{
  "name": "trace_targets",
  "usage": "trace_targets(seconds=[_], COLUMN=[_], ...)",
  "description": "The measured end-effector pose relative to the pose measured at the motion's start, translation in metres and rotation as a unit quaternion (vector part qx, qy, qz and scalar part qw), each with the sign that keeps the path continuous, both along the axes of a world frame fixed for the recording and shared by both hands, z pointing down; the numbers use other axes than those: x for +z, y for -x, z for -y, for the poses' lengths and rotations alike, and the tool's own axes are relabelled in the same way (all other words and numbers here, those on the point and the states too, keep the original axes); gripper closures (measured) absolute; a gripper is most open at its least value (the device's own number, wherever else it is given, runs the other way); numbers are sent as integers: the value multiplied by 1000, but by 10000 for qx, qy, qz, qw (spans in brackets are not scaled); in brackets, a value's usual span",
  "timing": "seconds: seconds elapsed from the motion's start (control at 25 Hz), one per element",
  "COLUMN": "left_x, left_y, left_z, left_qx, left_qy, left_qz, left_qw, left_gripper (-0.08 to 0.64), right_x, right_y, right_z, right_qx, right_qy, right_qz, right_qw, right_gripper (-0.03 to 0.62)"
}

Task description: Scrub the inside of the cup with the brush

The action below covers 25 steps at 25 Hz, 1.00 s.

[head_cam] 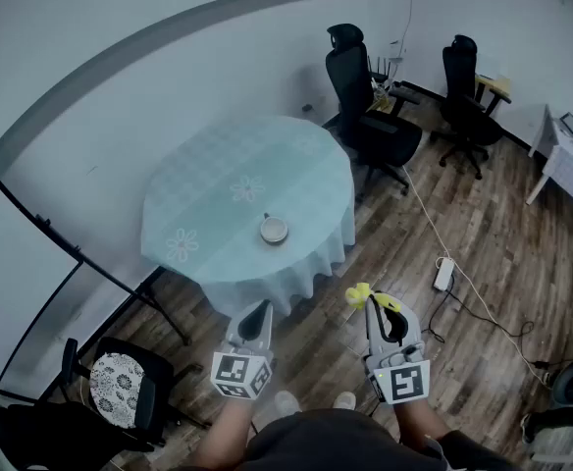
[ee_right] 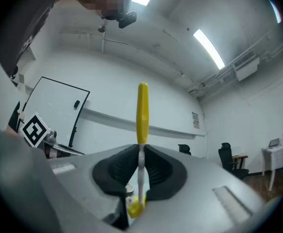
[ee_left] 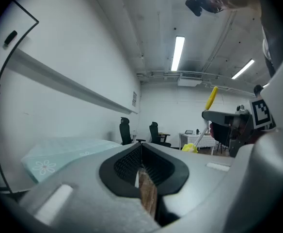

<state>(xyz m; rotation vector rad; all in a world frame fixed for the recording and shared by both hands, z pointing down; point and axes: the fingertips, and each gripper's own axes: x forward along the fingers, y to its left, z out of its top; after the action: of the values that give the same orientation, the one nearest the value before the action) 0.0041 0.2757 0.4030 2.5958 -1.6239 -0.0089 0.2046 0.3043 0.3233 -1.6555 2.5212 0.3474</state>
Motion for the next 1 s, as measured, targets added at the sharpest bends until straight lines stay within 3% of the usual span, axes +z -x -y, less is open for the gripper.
trace_targets(seconds=[0.36,0.56,0.84,0.92,1.0], left_x=[7,6,24,25,25], left_y=[28,50,94,100,101], left_z=[-18,-25,-21,-19,-18], left_qx=[32,114,-29,11,97], left_qy=[145,260,444,454,329], left_qz=[-32,-399,-446,-347,4], left_qw=[9999,9988,9980,9984,9994], left_gripper=[554,554,554,554,554], right_x=[6,0,3,2,2], right_y=[29,46,69,72,73], right_z=[-17,-17,-14,-13,-11], right_qx=[12,70,224,314,443], right_qy=[128,36,45,38,30], right_qz=[16,118,296,416,487], right_qw=[9999,9999,9993,9986,9978], right_gripper=[552,552,552,552,552])
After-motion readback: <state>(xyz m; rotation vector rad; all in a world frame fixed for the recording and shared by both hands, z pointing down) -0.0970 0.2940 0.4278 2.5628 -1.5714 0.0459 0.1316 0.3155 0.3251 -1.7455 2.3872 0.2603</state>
